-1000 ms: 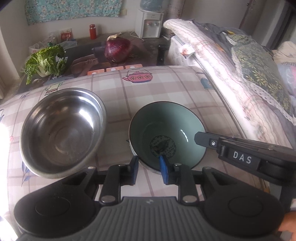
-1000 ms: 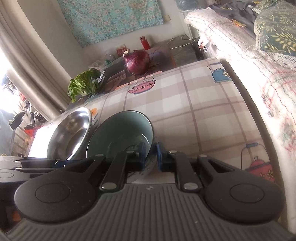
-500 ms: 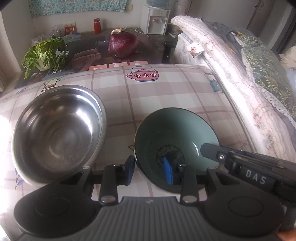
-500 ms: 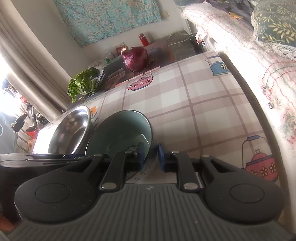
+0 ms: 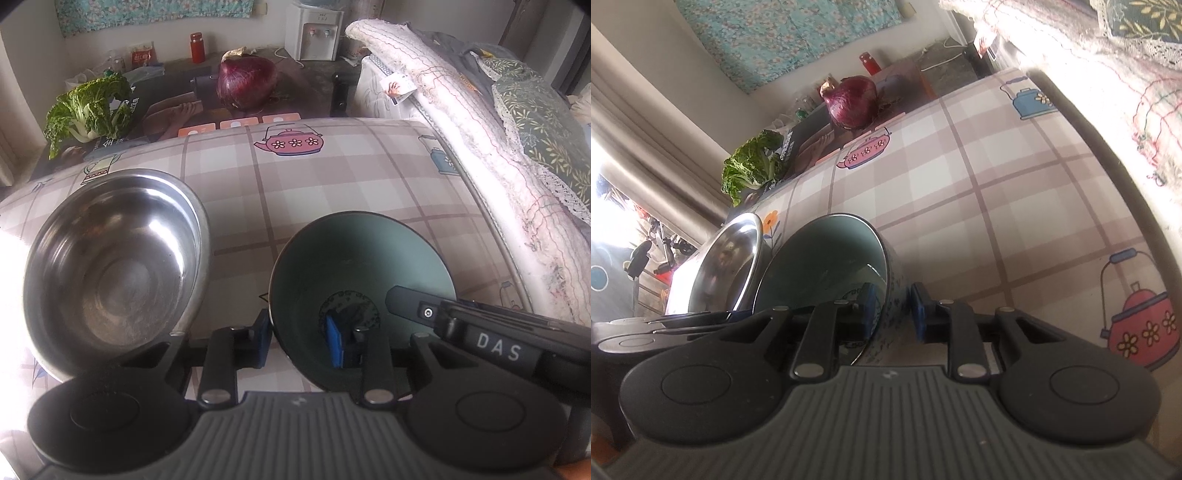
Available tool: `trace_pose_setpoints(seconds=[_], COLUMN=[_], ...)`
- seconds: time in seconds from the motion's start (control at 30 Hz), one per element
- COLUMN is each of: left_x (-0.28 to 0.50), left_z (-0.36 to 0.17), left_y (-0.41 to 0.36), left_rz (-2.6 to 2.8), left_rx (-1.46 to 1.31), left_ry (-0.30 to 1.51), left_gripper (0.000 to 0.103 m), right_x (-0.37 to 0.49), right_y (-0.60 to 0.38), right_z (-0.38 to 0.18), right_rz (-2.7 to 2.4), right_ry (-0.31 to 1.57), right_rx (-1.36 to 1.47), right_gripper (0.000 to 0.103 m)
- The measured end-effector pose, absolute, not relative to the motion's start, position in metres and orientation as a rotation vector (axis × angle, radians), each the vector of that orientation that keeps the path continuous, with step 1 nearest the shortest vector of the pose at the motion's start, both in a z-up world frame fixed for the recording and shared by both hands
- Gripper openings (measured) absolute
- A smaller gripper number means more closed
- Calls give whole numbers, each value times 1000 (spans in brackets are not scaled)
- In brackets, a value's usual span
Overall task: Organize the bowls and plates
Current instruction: 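Lift the teal bowl with both grippers and lower it into the steel bowl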
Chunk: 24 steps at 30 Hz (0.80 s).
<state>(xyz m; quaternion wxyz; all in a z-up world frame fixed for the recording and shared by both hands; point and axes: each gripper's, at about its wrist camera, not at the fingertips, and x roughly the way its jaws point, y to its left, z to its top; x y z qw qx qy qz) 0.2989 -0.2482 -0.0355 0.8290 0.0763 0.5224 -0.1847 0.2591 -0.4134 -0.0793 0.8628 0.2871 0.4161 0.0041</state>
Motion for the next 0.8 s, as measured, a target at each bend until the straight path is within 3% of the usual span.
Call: trace_pose_setpoints(seconds=[0.8], left_x=[291], left_z=[-29], left_y=[-249], left_rz=[-405], left_rx=[162], left_ry=[1100], left_gripper=[32], right_x=[252], right_y=[-414], right_z=[-72], right_rz=[-11], right_ry=[862], right_rx=[582], right_gripper=[22])
